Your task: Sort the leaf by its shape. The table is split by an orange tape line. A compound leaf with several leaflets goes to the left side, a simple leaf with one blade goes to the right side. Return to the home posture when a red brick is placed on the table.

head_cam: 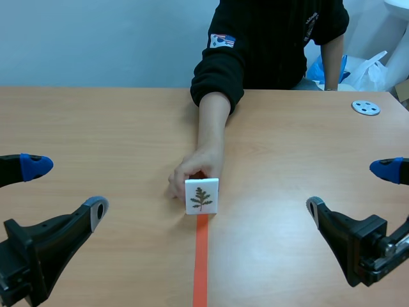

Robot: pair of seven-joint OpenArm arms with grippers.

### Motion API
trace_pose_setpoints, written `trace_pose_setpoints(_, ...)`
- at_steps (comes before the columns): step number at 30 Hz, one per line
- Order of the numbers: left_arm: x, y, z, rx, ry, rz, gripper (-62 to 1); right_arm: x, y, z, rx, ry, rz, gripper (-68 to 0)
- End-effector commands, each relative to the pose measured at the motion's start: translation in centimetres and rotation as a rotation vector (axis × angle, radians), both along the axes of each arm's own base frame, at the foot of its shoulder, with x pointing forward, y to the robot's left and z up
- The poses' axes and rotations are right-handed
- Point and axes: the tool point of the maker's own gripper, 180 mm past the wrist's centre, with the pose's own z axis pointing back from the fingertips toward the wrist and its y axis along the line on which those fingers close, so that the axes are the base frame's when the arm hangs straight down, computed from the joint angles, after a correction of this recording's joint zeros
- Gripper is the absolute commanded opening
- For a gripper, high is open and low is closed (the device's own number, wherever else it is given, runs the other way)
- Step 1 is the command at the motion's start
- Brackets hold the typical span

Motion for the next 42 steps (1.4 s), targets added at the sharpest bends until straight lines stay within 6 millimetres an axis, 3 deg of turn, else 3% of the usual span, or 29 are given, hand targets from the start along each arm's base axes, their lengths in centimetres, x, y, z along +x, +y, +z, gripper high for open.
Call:
trace_pose_setpoints(1,0.03,-0.46,0.72,-0.031,-0.019,-0.002,1.4,0.41,0.01,1.00,0.004,-0.035,0.002,0.4)
trace_pose_setpoints(42,-0.06,-0.42,0.26,-0.016,0.002,-0.004,1.4,0.41,0.01,1.00,0.004,-0.035,0.003,0.4)
